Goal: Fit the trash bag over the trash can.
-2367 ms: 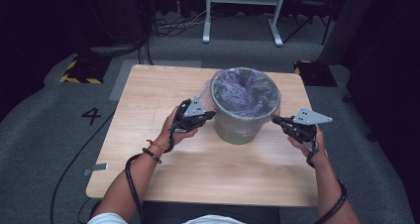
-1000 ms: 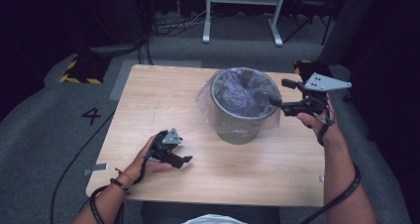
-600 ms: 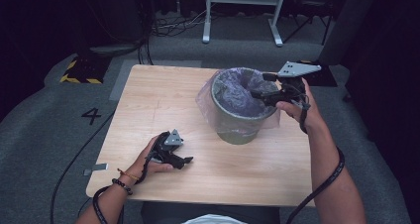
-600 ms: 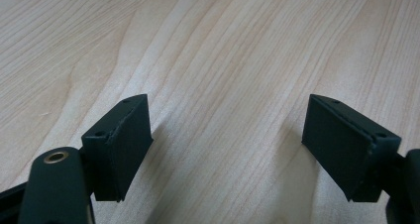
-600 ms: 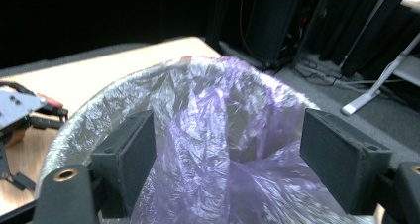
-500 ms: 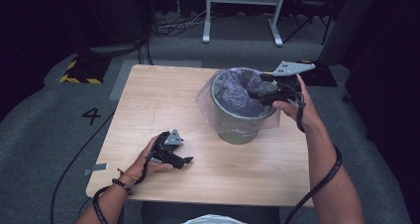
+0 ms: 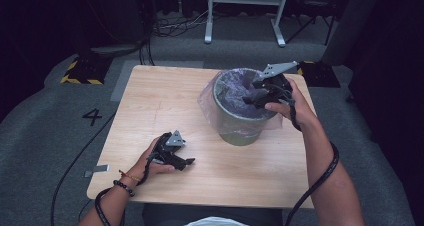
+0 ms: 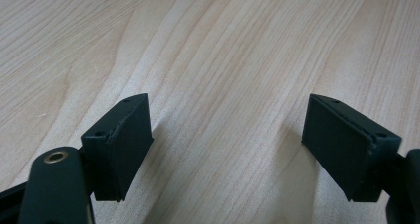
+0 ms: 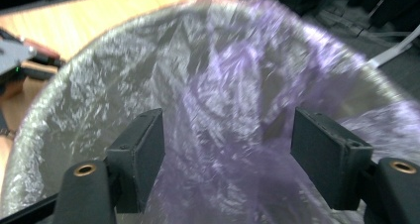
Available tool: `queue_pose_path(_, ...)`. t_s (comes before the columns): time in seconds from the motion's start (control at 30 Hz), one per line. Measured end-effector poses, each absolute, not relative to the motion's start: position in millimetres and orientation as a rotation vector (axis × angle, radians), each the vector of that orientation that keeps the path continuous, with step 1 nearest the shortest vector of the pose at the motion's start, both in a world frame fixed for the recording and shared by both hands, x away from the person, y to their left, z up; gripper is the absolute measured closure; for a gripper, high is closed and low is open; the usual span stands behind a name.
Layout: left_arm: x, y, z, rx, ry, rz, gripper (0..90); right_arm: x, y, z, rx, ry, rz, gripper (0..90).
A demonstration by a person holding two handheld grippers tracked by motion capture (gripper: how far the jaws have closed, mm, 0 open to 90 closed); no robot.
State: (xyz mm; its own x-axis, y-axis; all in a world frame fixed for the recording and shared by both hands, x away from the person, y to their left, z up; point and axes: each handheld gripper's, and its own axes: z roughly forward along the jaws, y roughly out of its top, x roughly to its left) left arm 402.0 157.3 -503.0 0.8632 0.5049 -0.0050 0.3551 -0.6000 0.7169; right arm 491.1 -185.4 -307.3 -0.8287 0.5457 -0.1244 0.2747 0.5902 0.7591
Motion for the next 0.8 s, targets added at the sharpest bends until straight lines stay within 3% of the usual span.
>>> queue_pose_path(0.8,402,157,-503,2.274,0.618,0.254,19.2,506,-170,-323,0.777,2.703,0.815,29.6)
